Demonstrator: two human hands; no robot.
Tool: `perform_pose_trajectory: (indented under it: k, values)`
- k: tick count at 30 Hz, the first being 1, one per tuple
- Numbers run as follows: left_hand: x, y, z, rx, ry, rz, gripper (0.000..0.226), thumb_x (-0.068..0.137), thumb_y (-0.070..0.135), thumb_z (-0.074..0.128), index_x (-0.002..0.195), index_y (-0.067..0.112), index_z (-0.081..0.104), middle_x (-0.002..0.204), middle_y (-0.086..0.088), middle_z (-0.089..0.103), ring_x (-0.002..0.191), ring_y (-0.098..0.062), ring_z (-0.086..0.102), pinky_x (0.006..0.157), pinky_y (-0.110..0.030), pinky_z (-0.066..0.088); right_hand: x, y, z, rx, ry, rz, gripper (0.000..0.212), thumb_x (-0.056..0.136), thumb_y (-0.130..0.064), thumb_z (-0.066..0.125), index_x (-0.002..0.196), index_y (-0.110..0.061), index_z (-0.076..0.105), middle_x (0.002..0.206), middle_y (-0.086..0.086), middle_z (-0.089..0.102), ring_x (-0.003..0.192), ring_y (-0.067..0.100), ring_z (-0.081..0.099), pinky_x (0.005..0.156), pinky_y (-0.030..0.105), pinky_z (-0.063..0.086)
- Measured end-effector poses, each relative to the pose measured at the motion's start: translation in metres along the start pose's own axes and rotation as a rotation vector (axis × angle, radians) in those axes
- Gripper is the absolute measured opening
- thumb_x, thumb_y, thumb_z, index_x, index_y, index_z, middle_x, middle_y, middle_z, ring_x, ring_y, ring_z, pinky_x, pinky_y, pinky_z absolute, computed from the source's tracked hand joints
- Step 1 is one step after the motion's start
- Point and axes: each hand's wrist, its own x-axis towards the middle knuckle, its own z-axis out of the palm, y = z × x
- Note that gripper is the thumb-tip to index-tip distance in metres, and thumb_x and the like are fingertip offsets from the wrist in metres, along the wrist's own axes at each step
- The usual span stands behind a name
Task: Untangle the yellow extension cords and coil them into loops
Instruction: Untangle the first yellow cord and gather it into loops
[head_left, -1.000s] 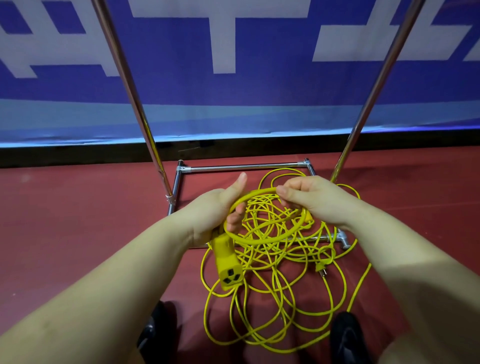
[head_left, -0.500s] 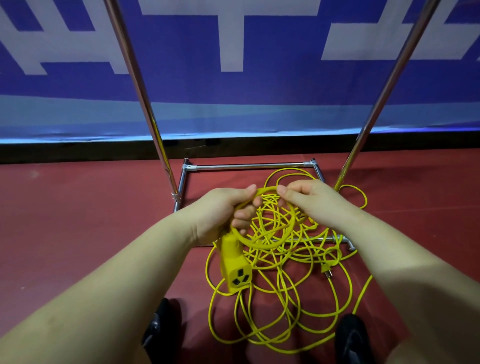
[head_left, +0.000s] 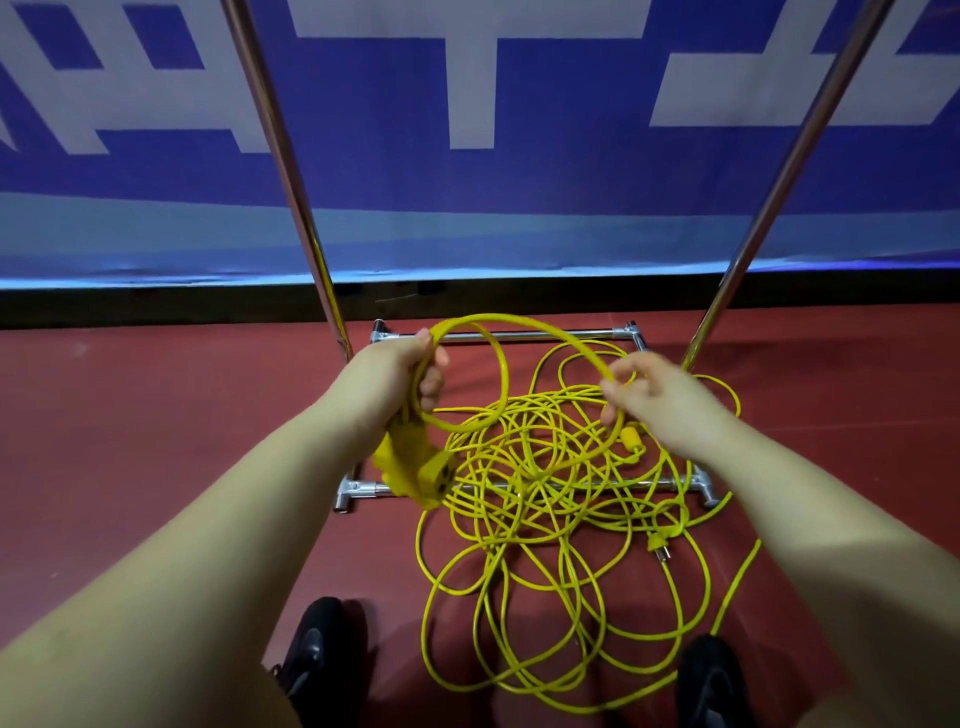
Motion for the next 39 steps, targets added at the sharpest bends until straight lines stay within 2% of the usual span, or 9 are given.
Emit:
perform_pose_trajectory:
  k: [4, 8, 12, 18, 23, 26, 32, 36, 39]
  values:
    - [-0.006, -0.002, 0.005, 0.196, -0.073, -0.136, 0.043, 0.103, 0.022, 0.028, 0.077, 0.006, 0.058, 0.046, -0.002, 0.059, 0.036, -0.011, 0.051, 0.043, -0.019, 0.039, 0.003, -0.016, -0.019, 0.605, 0.419, 0.046, 0.017, 0.089, -0.023, 0.06, 0.073, -0.021, 0.056, 0.06, -0.002, 0.048, 0.038, 0.001, 0.043, 0.053, 0.021, 0.036]
    - [-0.01, -0.001, 0.016, 0.035, -0.171, -0.303, 0.045, 0.102, 0.025, 0.027, 0.081, 0.001, 0.06, 0.061, -0.011, 0.069, 0.048, -0.018, 0.064, 0.053, -0.023, 0.051, 0.005, -0.012, -0.024, 0.564, 0.335, 0.084, 0.017, 0.089, -0.024, 0.06, 0.072, -0.021, 0.059, 0.062, -0.002, 0.045, 0.054, 0.007, 0.038, 0.055, 0.02, 0.03]
    - [-0.011, 0.0, 0.017, -0.038, -0.218, -0.376, 0.044, 0.1, 0.024, 0.028, 0.084, 0.002, 0.063, 0.072, -0.011, 0.073, 0.058, -0.019, 0.069, 0.074, -0.032, 0.047, 0.006, -0.01, -0.022, 0.477, 0.212, 0.095, 0.019, 0.091, -0.023, 0.055, 0.075, -0.019, 0.064, 0.056, -0.006, 0.042, 0.055, 0.008, 0.034, 0.055, 0.022, 0.027]
    - [-0.011, 0.003, 0.017, -0.091, -0.267, -0.415, 0.054, 0.097, 0.023, 0.033, 0.068, 0.005, 0.074, 0.076, -0.012, 0.073, 0.061, -0.019, 0.07, 0.075, -0.03, 0.05, 0.003, -0.02, -0.024, 0.634, 0.172, 0.189, 0.028, 0.096, -0.02, 0.046, 0.069, -0.016, 0.054, 0.058, -0.003, 0.039, 0.051, 0.006, 0.033, 0.055, 0.019, 0.027]
    - [-0.016, 0.002, 0.028, -0.047, -0.341, -0.434, 0.049, 0.098, 0.025, 0.032, 0.074, 0.003, 0.07, 0.073, -0.011, 0.073, 0.06, -0.018, 0.07, 0.068, -0.027, 0.052, -0.001, -0.015, -0.016, 0.277, 0.062, 0.083, 0.032, 0.089, -0.031, 0.058, 0.06, -0.021, 0.065, 0.048, -0.016, 0.057, 0.063, 0.005, 0.049, 0.073, 0.028, 0.039]
    - [-0.017, -0.001, 0.036, 0.004, -0.348, -0.432, 0.045, 0.1, 0.025, 0.03, 0.082, 0.003, 0.065, 0.071, -0.008, 0.073, 0.059, -0.016, 0.069, 0.067, -0.026, 0.053, -0.007, -0.023, -0.008, 0.171, 0.035, 0.012, 0.026, 0.086, -0.034, 0.063, 0.063, -0.021, 0.063, 0.048, -0.021, 0.056, 0.05, -0.008, 0.05, 0.065, 0.023, 0.036]
    - [-0.017, -0.012, 0.051, 0.153, -0.386, -0.381, 0.042, 0.101, 0.027, 0.03, 0.087, 0.009, 0.064, 0.067, -0.002, 0.071, 0.056, -0.012, 0.065, 0.07, -0.027, 0.048, -0.02, -0.04, 0.013, -0.112, -0.048, -0.167, 0.016, 0.075, -0.036, 0.074, 0.075, -0.026, 0.061, 0.067, -0.006, 0.056, 0.06, 0.007, 0.048, 0.06, 0.022, 0.037]
    - [-0.013, -0.022, 0.058, 0.149, -0.378, -0.228, 0.036, 0.101, 0.024, 0.032, 0.082, 0.012, 0.059, 0.05, 0.008, 0.05, 0.041, -0.007, 0.04, 0.053, -0.025, 0.032, -0.024, -0.044, 0.019, -0.151, 0.053, -0.196, 0.03, 0.072, -0.044, 0.073, 0.08, -0.024, 0.052, 0.061, -0.009, 0.047, 0.052, 0.005, 0.042, 0.053, 0.023, 0.034]
    - [-0.009, -0.018, 0.055, 0.061, -0.262, -0.116, 0.034, 0.102, 0.025, 0.032, 0.075, 0.012, 0.048, 0.044, 0.01, 0.037, 0.038, -0.003, 0.028, 0.052, -0.021, 0.028, -0.022, -0.041, 0.008, -0.223, -0.09, -0.124, 0.029, 0.083, -0.046, 0.061, 0.07, -0.022, 0.049, 0.056, -0.008, 0.046, 0.05, 0.007, 0.042, 0.054, 0.027, 0.035]
